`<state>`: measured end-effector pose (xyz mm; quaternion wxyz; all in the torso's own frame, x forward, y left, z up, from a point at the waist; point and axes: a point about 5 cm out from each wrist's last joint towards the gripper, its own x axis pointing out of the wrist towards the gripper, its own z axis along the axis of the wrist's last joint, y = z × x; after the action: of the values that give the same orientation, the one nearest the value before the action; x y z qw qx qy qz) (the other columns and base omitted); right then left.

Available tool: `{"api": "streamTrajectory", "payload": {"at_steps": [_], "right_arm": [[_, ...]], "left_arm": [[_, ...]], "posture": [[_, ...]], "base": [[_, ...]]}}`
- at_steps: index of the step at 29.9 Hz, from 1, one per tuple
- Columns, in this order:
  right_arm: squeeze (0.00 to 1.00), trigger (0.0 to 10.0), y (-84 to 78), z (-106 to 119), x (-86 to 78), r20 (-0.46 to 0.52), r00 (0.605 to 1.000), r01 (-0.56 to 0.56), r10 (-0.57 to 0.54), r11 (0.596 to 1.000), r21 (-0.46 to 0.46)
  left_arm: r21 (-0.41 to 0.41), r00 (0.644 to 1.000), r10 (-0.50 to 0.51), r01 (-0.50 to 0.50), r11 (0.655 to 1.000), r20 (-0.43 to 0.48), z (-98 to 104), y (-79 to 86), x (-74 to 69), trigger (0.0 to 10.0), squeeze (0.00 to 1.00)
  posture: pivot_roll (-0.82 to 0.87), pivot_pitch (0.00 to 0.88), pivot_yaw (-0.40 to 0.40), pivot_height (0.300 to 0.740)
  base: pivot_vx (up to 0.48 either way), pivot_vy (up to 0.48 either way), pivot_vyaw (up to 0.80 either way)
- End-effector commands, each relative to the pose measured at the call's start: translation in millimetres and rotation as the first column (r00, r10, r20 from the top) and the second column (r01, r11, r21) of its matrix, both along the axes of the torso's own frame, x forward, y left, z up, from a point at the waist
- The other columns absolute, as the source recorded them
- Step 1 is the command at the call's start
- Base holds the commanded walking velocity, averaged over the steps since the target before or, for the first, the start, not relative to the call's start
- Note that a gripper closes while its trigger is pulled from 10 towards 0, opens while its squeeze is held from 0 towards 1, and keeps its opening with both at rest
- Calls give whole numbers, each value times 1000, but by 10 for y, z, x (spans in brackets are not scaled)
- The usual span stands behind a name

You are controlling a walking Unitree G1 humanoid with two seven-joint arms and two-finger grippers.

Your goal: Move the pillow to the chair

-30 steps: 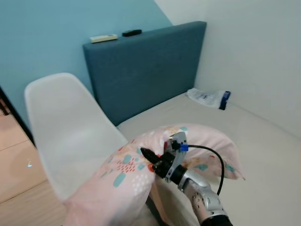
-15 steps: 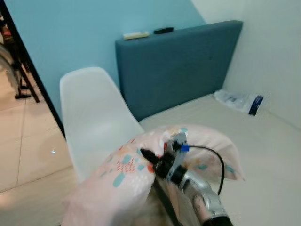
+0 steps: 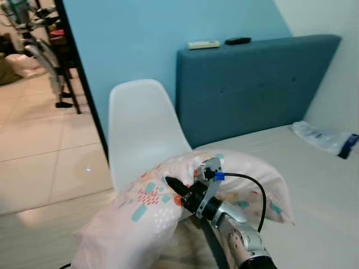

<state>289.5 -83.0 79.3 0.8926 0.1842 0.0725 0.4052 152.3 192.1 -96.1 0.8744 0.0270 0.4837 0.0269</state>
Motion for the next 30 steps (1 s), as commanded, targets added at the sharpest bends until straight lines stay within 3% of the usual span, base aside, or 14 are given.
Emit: {"api": "streamTrajectory", "payload": {"at_steps": [1,9,25,30], "right_arm": [[0,10000,51,69,53,41,999,8,-8,1000,-6],[0,10000,45,60,63,45,999,9,-8,1000,-26],[0,10000,44,29,75,66,997,44,-39,996,-74],[0,10000,3,-4,135,58,994,103,-97,988,-116]], "left_arm": [[6,999,-20,20,1000,25,27,-11,62,10000,0],[10,999,-24,24,1000,41,48,-14,113,10000,0],[-6,997,-30,30,1000,73,87,-58,210,10000,0],[-3,996,-52,52,999,70,85,-89,215,10000,0]], "posture": [[3,0,-12,740],[2,0,-8,740],[0,0,-4,740],[-2,0,-2,740]], "base": [[0,0,0],[0,0,0],[0,0,777],[0,-399,0]]}}
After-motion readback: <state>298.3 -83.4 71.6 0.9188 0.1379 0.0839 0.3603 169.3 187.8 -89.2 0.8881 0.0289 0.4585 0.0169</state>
